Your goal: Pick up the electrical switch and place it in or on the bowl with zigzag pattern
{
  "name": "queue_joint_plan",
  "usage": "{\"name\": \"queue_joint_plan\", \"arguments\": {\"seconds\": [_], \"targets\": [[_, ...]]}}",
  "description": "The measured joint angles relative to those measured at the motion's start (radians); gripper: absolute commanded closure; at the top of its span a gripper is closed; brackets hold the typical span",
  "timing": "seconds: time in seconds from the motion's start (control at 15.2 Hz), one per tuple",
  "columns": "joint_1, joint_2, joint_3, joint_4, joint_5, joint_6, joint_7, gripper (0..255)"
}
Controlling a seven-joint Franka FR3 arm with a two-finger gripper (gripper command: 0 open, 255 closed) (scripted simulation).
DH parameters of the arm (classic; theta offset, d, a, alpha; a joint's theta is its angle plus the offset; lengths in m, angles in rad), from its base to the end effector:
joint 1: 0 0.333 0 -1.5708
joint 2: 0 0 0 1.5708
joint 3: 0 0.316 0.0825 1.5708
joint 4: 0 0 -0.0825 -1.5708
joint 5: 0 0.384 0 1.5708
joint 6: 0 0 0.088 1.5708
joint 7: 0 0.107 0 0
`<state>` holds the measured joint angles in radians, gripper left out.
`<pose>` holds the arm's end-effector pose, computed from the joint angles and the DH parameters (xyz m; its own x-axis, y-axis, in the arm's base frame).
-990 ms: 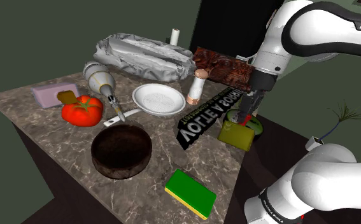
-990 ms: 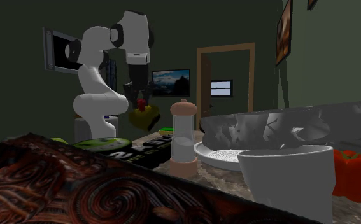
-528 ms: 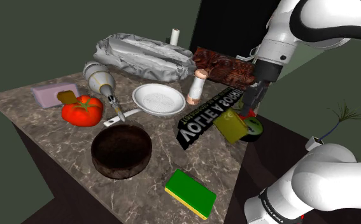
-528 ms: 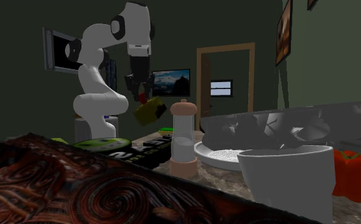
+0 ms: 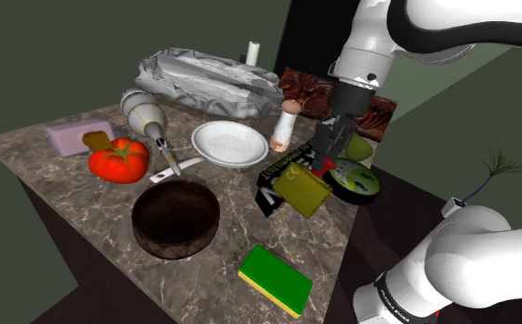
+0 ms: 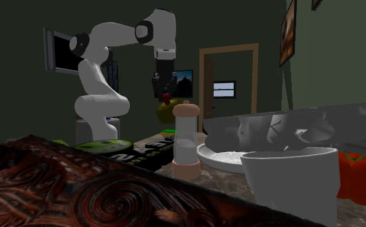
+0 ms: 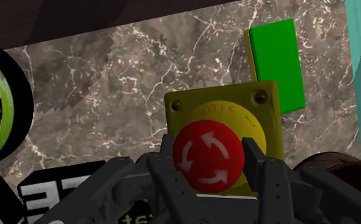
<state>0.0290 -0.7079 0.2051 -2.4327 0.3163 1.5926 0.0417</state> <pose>0.3089 0.1180 0.5273 0.9820 0.1167 -0.1484 0.0906 -0.9809 -0.1723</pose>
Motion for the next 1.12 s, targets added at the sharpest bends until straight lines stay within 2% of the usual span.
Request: {"name": "queue_joint_plan", "arguments": {"seconds": [0.59,0.86,1.12], "targets": [[0.040,0.219,0.187,0.185,0.077,0.093,0.197,255],[0.046,0.340,0.268,0.294,0.071,0.132,0.291,255],[0.053,0.480,0.349,0.418,0.035,0.169,0.397,255]]}}
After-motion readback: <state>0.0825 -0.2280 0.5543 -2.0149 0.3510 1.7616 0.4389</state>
